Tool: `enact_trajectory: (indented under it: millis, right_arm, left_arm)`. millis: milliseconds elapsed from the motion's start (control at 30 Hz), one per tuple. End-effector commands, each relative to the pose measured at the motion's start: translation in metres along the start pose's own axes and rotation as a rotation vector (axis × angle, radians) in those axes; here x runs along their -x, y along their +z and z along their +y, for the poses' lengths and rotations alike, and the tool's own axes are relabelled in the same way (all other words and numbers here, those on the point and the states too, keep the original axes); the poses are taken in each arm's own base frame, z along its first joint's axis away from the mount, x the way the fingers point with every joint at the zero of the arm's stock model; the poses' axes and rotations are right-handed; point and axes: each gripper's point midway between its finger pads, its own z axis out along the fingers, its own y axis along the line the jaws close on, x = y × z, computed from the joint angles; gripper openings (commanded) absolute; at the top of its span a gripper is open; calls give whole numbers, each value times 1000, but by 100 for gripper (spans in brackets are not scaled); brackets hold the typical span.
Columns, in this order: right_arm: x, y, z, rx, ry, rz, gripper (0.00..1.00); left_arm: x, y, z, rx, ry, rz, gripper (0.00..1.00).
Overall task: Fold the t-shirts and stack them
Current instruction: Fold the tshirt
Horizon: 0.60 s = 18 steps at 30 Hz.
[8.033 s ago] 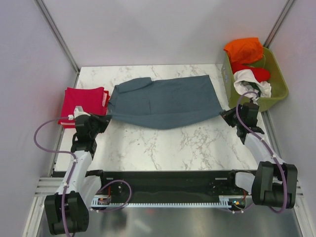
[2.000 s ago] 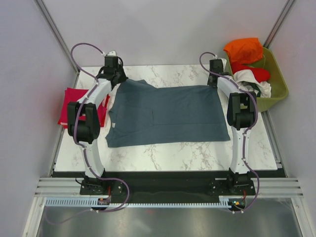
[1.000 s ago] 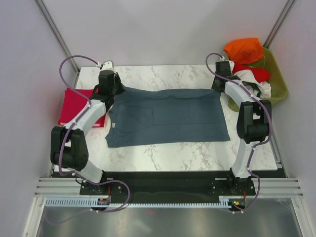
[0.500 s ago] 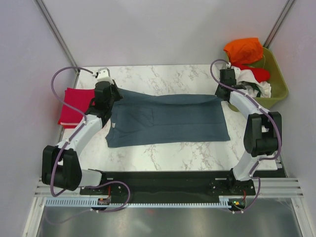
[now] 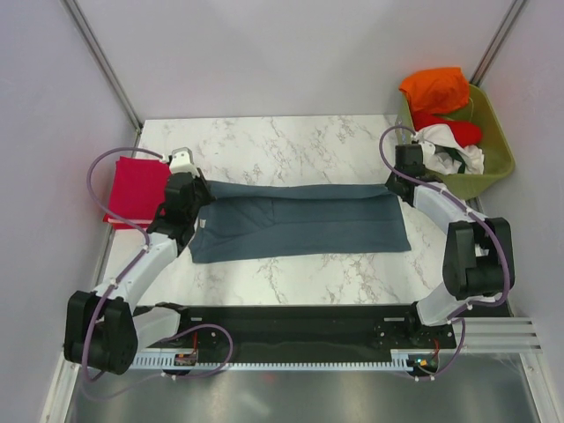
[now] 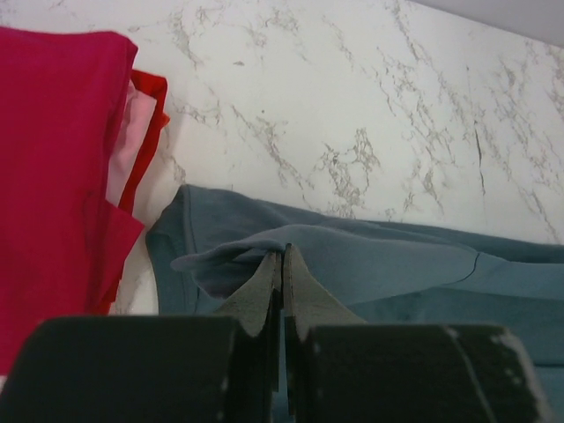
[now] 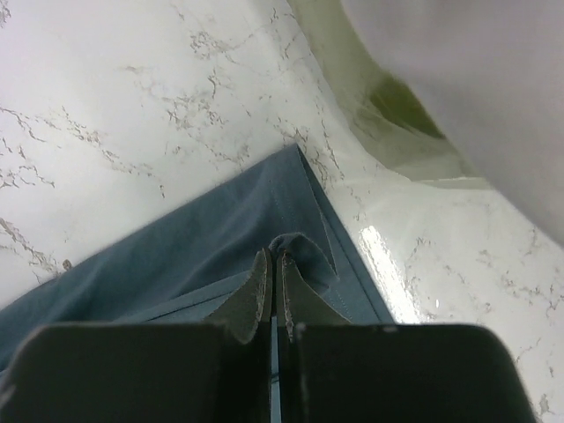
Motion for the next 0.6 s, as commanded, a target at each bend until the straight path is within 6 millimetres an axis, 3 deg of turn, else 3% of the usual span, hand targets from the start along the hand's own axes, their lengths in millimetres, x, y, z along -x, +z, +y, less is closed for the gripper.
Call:
enact_trajectory:
  millis: [0,467,567]
  right_arm:
    - [17,-10,7,51,84,-86,0]
    - [-20,-10,-13,16,170,-66,1]
    - [-28,-10,-21,-11,189,-68,13]
  left_arm:
    - [9,-9,-1,-11,-44,-60,2]
    - [-49,-35,10,-33,-123,36,3]
    - [-65,-37,7,-54,-147,83,5]
